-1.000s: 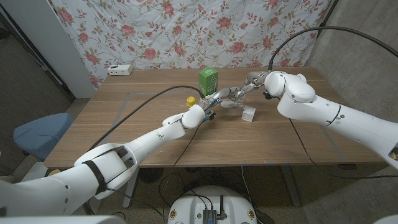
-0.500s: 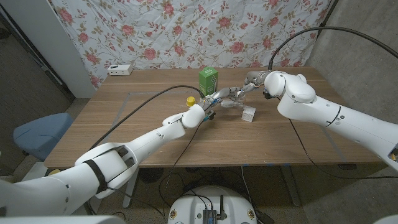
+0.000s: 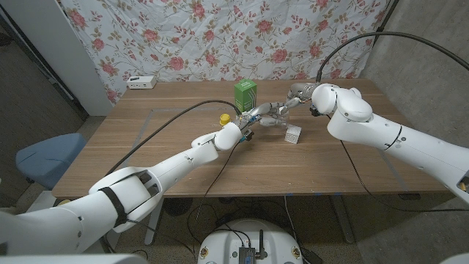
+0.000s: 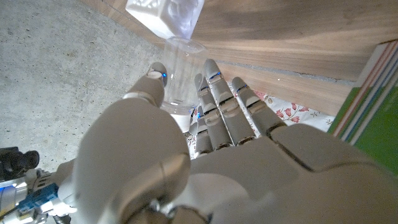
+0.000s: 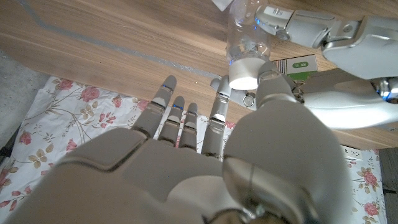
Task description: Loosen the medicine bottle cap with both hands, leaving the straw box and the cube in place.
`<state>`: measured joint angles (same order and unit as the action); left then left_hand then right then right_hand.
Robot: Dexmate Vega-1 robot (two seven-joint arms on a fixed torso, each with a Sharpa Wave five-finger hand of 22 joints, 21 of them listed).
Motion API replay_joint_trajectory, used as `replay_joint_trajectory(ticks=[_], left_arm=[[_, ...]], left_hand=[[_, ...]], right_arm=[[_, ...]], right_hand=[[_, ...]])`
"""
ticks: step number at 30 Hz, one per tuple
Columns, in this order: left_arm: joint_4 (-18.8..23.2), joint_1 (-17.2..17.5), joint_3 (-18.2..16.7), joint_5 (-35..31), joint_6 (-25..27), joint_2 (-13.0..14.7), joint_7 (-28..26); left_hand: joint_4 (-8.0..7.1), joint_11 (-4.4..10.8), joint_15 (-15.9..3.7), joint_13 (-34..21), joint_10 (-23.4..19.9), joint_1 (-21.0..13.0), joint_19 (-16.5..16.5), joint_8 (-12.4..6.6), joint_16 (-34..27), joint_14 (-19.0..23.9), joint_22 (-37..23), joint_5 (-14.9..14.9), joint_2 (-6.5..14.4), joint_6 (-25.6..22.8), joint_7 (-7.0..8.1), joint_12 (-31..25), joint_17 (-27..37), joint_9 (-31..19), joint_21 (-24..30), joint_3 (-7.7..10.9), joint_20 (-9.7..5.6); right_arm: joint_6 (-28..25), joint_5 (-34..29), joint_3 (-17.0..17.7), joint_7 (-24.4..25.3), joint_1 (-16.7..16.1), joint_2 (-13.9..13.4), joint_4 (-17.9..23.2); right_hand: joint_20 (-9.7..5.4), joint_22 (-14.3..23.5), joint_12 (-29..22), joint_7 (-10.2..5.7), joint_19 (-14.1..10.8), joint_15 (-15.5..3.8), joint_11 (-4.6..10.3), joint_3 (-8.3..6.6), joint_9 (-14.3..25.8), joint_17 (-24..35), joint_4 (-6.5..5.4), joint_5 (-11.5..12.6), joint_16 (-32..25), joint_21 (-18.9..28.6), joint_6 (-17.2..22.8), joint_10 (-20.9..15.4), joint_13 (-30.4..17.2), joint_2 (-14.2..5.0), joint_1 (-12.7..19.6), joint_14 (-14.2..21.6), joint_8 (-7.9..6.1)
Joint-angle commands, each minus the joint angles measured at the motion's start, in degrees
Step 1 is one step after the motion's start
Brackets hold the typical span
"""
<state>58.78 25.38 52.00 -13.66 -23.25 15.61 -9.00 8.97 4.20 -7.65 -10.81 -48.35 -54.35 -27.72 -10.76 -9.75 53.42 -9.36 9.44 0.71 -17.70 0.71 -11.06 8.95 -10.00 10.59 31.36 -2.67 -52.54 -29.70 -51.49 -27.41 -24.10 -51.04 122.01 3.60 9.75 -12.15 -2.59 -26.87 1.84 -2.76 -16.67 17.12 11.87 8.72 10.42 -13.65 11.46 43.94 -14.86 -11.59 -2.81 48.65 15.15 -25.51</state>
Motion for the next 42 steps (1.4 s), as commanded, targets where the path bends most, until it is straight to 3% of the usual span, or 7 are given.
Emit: replay_joint_trajectory(ticks=[1, 9, 18, 31, 42], left_arm=[[-0.2, 0.0, 0.1, 0.1, 0.2, 0.0, 0.1], [-0.9, -0.3, 0.1, 0.2, -0.1, -0.3, 0.0], [-1.5, -0.6, 0.2, 0.4, -0.4, -0.5, 0.2], [-1.7, -0.8, 0.3, 0.3, -0.8, -0.4, 0.1], [-1.2, -0.7, 0.2, 0.1, -0.7, -0.1, 0.0]], left_hand=[[-0.12, 3.93, -3.92, -0.3, -4.3, -0.2, 0.2, 0.04, -0.2, 0.6, -0.1, 0.5, 0.3, 0.0, 0.17, -0.2, 0.3, -0.2, 0.1, 0.53, -1.53], [-0.11, 3.89, -3.9, -0.3, -4.3, -0.2, 0.2, 0.03, -0.2, 0.5, -0.1, 0.5, 0.3, 0.0, 0.14, -0.2, 0.2, -0.2, 0.1, 0.6, -1.52], [-0.07, 3.97, -3.95, -0.3, -4.2, -0.2, 0.2, 0.04, -0.2, 0.5, -0.1, 0.5, 0.4, 0.0, 0.18, -0.2, 0.2, -0.2, 0.1, 0.64, -1.51], [-0.08, 3.82, -3.95, -0.3, -4.3, -0.2, 0.2, 0.03, -0.2, 0.5, -0.1, 0.5, 0.3, 0.0, 0.14, -0.2, 0.3, -0.2, 0.1, 0.64, -1.51], [-0.02, 3.9, -4.05, -0.3, -4.3, -0.3, 0.2, 0.03, -0.2, 0.5, -0.1, 0.5, 0.4, 0.1, 0.09, -0.2, 0.3, -0.2, 0.1, 0.69, -1.58]], right_arm=[[0.1, 0.4, 0.5, 0.3, -0.4, 0.2, -0.1], [0.3, 0.9, 0.3, -0.8, 0.2, 0.4, -0.8], [0.6, 1.4, -0.1, -2.2, 1.1, 0.3, -1.2], [1.1, 1.8, -0.7, -4.2, 2.3, 0.1, -1.5], [0.0, 1.0, -1.4, -5.5, 3.2, 0.0, -0.9]], right_hand=[[-0.23, 0.1, -0.3, -1.21, -0.5, -0.18, 0.01, -0.04, 0.2, 0.1, 0.11, 0.4, -0.2, 0.3, 1.5, -0.8, -0.1, -0.16, 0.3, 0.2, -0.53], [-0.24, 0.1, 0.0, -1.31, -0.5, -0.16, 0.02, -0.01, 0.1, 0.2, 0.09, 0.3, -0.1, 0.2, 0.8, -0.5, -0.1, -0.27, 0.4, 0.1, -0.28], [-0.04, 0.1, 0.8, -0.17, 0.1, 0.81, -0.54, 0.62, -0.3, 0.2, -0.29, 0.1, 0.4, -0.2, -3.8, 1.0, -0.2, 0.08, -0.5, -1.0, 1.62], [0.62, 0.1, 1.4, 1.5, 1.5, 2.31, -1.16, 2.54, -0.8, 0.1, -1.37, -0.1, 1.3, -0.6, -8.3, 3.4, -0.2, 1.83, -4.0, -2.5, 3.74], [1.23, 0.2, 1.5, 2.53, 2.4, 3.25, -1.8, 3.72, -0.9, 0.2, -2.19, -0.1, 1.7, -0.8, -10.1, 4.8, -0.3, 2.69, -6.6, -3.5, 4.59]])
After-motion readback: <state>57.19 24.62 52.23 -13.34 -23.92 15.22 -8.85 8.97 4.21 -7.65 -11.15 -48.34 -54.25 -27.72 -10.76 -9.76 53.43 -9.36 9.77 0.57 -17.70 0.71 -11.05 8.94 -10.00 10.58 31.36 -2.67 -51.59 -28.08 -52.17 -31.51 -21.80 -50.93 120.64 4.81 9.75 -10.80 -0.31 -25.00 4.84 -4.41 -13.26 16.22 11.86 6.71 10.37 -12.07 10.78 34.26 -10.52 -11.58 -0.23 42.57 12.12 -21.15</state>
